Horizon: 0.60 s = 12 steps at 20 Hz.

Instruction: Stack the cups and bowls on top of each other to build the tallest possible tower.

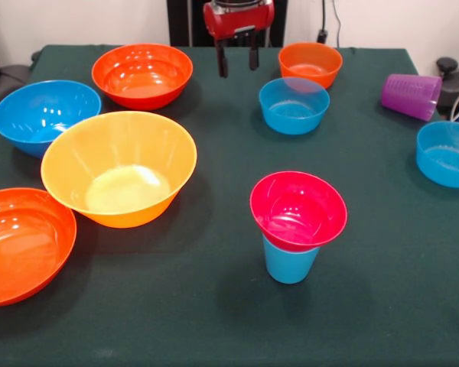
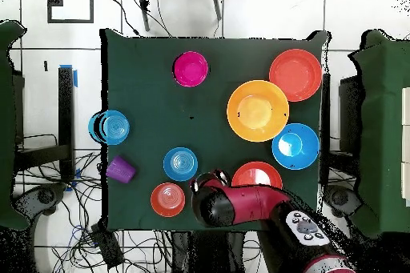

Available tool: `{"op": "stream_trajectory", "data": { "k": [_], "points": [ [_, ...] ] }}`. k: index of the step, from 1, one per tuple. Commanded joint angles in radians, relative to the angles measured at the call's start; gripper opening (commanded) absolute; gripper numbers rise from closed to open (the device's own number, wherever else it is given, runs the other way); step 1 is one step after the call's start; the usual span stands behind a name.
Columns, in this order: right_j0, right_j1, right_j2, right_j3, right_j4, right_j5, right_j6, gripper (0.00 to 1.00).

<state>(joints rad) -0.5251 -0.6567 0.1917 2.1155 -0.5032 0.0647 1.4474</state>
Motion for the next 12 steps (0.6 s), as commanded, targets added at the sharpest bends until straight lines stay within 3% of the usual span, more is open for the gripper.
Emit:
{"op": "stream_trajectory", "data": {
  "k": [1,9,12],
  "points": [
    [0.038,0.071,-0.033,0.061,-0.043,-0.08,0.165,1.0],
    [-0.024,-0.086,0.016,0.12,-0.003,0.04,0.12,1.0],
    [-0.019,-0.083,0.017,0.118,0.003,0.04,0.123,1.0]
  ]
}}
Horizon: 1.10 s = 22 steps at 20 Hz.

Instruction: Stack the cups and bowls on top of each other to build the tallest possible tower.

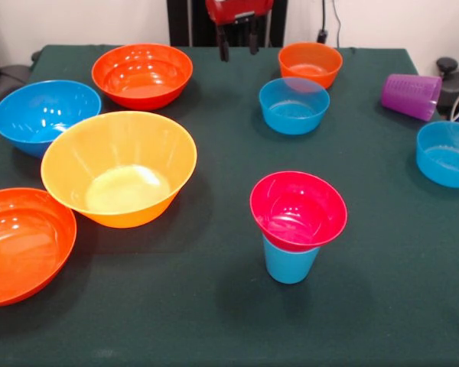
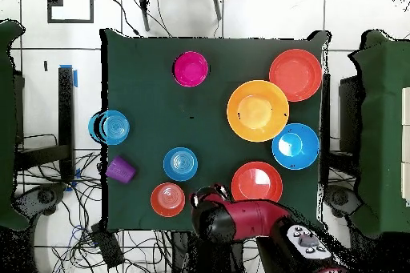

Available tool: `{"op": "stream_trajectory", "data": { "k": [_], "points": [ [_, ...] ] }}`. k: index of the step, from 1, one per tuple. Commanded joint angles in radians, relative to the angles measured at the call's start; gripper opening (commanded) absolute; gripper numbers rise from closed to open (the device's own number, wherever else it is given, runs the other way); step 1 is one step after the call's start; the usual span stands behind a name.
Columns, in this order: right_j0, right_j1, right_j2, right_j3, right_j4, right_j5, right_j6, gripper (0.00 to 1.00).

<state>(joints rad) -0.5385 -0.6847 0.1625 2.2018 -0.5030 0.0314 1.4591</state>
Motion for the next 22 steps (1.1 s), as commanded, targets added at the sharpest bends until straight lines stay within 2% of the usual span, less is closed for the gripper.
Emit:
{"op": "stream_trajectory", "data": {
  "k": [1,6,13,22],
  "points": [
    [0.01,-0.041,0.036,0.024,0.005,0.062,0.122,1.0],
    [0.055,-0.049,0.024,0.013,0.034,0.049,0.155,1.0],
    [0.082,-0.053,0.028,-0.004,0.071,0.059,0.172,1.0],
    [0.084,-0.057,0.039,-0.023,0.098,0.089,0.146,1.0]
  ]
}}
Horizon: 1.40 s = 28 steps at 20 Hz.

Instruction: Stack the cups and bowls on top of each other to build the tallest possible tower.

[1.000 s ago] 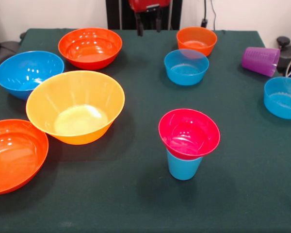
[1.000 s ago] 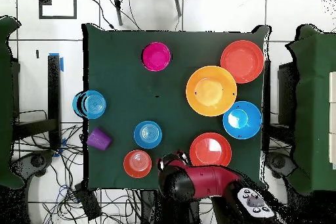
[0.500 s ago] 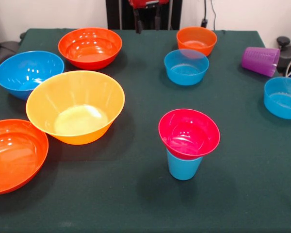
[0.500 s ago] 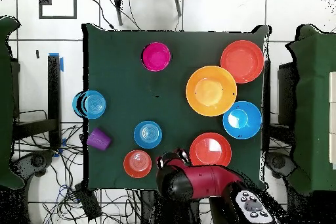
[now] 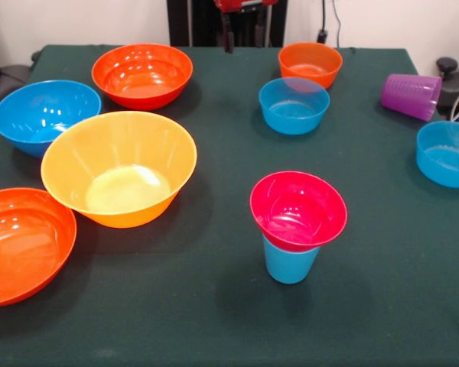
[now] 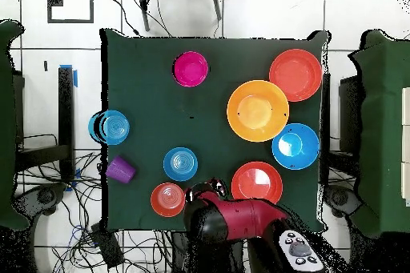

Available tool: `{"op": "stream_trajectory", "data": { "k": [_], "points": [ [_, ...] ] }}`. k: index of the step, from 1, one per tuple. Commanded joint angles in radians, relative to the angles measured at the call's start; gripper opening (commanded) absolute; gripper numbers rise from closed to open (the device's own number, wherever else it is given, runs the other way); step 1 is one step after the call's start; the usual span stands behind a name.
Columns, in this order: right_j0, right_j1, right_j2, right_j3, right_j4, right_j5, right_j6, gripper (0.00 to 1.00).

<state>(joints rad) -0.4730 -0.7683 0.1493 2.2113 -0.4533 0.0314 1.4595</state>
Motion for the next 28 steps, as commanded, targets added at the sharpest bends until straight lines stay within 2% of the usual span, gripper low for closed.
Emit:
{"op": "stream_trajectory", "data": {
  "k": [1,16,28],
  "points": [
    [0.021,0.033,0.056,-0.046,0.054,0.095,0.142,1.0],
    [0.031,0.127,0.075,-0.175,0.1,0.119,0.123,1.0],
    [0.068,0.179,0.072,-0.224,0.148,0.102,0.144,1.0]
  ]
}}
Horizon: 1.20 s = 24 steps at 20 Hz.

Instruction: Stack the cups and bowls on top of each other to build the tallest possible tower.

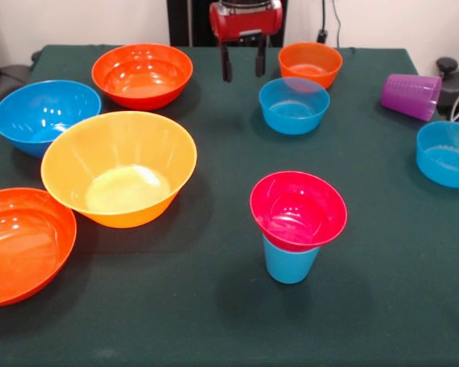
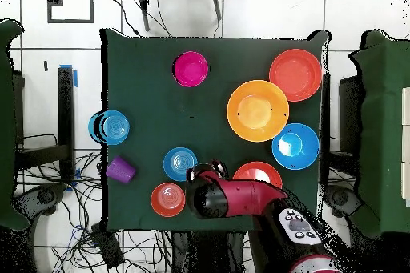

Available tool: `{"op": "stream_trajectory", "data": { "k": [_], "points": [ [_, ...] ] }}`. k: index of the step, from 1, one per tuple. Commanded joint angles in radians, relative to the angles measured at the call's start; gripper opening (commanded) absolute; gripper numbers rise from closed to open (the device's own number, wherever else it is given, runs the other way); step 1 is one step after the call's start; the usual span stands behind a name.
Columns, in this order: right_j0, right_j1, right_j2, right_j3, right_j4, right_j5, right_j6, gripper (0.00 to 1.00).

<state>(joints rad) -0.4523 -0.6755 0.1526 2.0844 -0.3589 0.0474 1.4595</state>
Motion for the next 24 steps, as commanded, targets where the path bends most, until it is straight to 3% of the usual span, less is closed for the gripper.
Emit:
{"op": "stream_trajectory", "data": {
  "k": [1,14,24],
  "points": [
    [0.051,0.092,0.067,-0.097,0.058,0.08,0.148,1.0],
    [0.092,0.157,0.035,-0.097,0.067,-0.012,0.173,1.0],
    [0.087,0.238,-0.001,-0.128,0.002,-0.091,0.14,1.0]
  ]
}}
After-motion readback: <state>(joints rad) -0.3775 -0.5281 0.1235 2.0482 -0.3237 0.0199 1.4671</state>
